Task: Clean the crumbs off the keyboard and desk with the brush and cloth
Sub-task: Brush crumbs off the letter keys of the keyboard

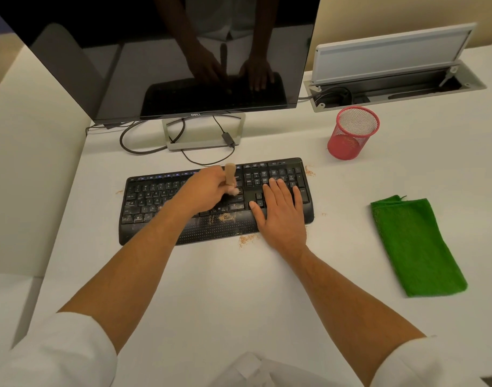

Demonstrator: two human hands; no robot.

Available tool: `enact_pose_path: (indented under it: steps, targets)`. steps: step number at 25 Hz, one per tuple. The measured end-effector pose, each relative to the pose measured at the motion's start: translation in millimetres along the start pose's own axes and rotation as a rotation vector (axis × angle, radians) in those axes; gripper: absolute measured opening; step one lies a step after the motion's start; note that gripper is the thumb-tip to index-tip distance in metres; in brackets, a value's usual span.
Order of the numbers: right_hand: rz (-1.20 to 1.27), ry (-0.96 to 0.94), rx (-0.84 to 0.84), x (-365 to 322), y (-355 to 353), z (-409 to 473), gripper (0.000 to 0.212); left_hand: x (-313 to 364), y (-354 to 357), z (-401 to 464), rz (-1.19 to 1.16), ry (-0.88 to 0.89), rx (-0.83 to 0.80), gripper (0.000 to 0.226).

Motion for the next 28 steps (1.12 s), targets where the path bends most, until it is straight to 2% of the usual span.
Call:
enact_pose_path:
  steps: [4, 6, 9, 15, 18, 22, 26, 28]
  targets:
    - [0.007, -0.005, -0.020, 0, 1, 0, 0.061, -38, -12, -12, 0.080, -0.184, -0.126, 0.017]
    - [0.005, -0.006, -0.023, 0, 2, 0, 0.062, -46, -21, -16, 0.202, -0.272, -0.189, 0.019]
    - [0.008, -0.002, -0.035, 0, 2, 1, 0.062, -44, -36, -20, 0.328, -0.332, -0.117, 0.014]
    - [-0.007, -0.003, -0.012, 0, 1, 0, 0.061, -9, -17, -11, -0.071, -0.012, -0.031, 0.008]
    - [-0.003, -0.005, -0.009, -1, 0, -1, 0.061, -9, -10, -13, -0.132, 0.011, 0.013, 0.013]
    - [-0.011, 0.001, -0.025, 1, 2, 0, 0.061, -39, -14, -18, 0.020, -0.119, -0.033, 0.017]
    - [0.002, -0.007, -0.025, 0, 3, 0, 0.062, -61, -29, -27, 0.290, -0.322, -0.143, 0.014]
    - [0.006, -0.008, -0.029, 0, 2, 0, 0.063, -57, -36, -28, 0.312, -0.345, -0.111, 0.010]
Point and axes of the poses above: each hand's wrist, its own z-axis towards the middle knuckle, its own y-axis out of the palm, x = y × z, the point moved 9 cm from there along z, towards the middle knuckle, and after that the axes turned 10 degrees about -x, right-handed, at the moved point
